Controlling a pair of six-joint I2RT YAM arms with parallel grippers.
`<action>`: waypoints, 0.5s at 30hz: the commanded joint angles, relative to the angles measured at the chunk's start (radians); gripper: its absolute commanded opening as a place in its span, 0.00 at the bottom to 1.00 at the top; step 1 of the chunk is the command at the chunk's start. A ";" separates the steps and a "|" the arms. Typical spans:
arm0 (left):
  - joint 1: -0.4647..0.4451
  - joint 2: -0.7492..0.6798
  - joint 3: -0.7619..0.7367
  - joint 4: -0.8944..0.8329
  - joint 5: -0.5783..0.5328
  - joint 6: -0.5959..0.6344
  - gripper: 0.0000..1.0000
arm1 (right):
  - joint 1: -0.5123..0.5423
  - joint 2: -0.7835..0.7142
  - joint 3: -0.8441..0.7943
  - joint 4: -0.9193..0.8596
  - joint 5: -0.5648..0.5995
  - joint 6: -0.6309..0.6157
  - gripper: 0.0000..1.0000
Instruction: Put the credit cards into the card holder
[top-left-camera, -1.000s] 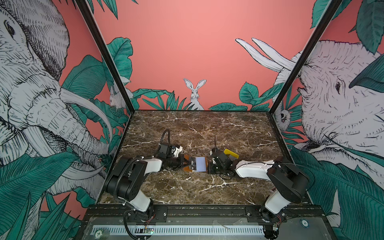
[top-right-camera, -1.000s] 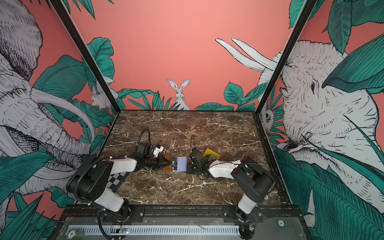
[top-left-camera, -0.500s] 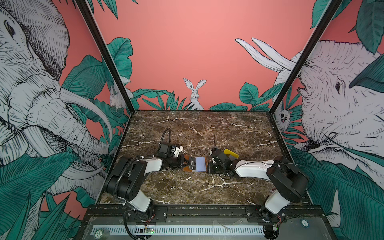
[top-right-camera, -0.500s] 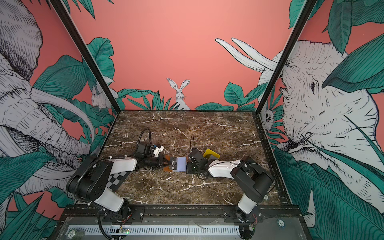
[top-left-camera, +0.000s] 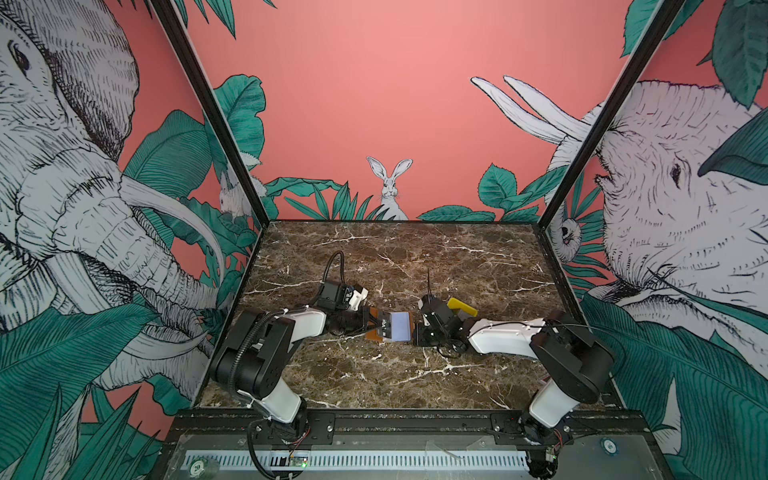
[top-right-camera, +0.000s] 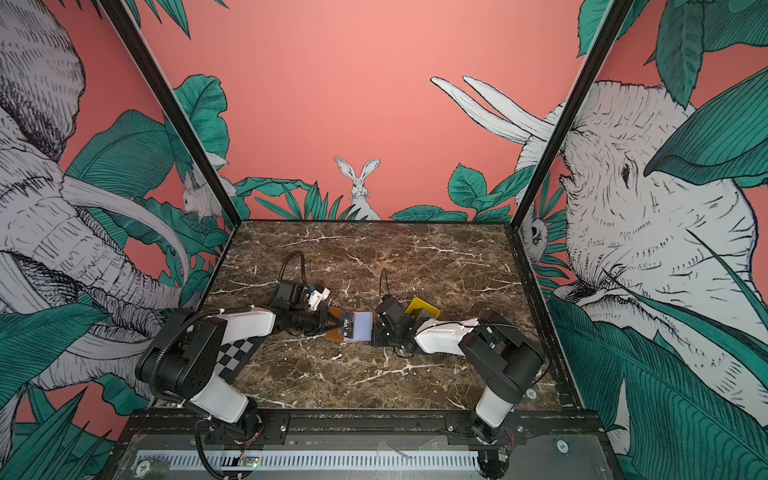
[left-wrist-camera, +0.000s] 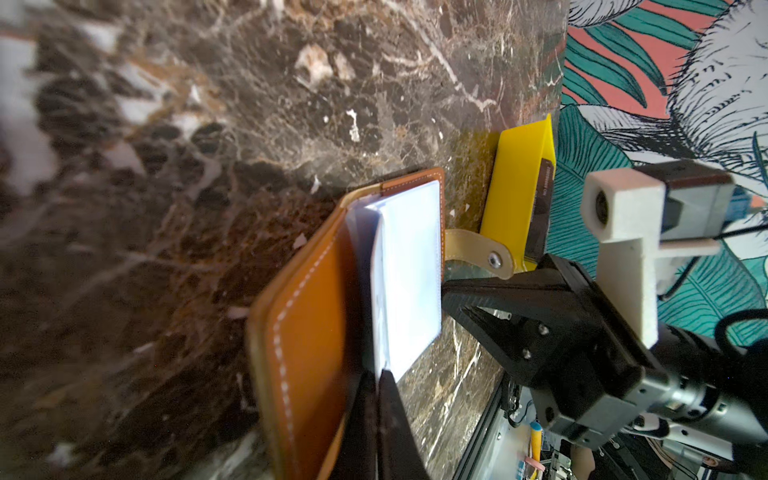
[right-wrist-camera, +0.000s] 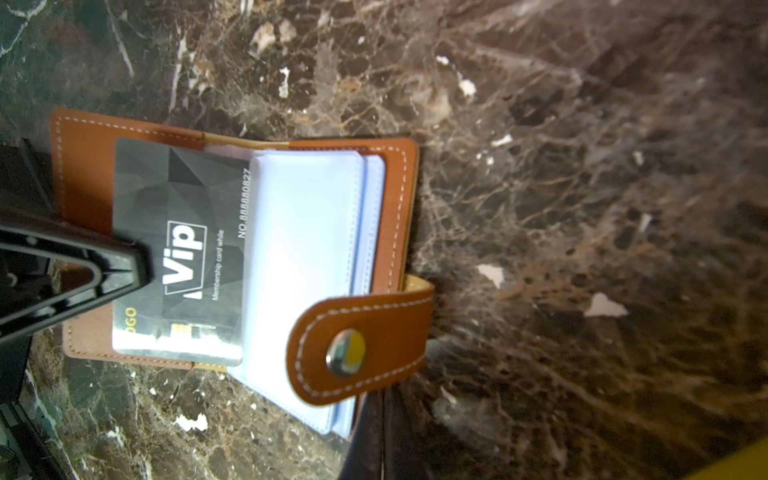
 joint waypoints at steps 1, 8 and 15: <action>-0.003 0.006 0.036 -0.084 -0.029 0.056 0.03 | 0.007 0.041 -0.003 -0.053 0.022 -0.007 0.05; -0.004 0.008 0.060 -0.125 -0.040 0.080 0.03 | 0.008 0.045 0.000 -0.057 0.021 -0.010 0.05; -0.001 0.009 0.087 -0.166 -0.044 0.101 0.02 | 0.008 0.047 0.001 -0.056 0.020 -0.010 0.05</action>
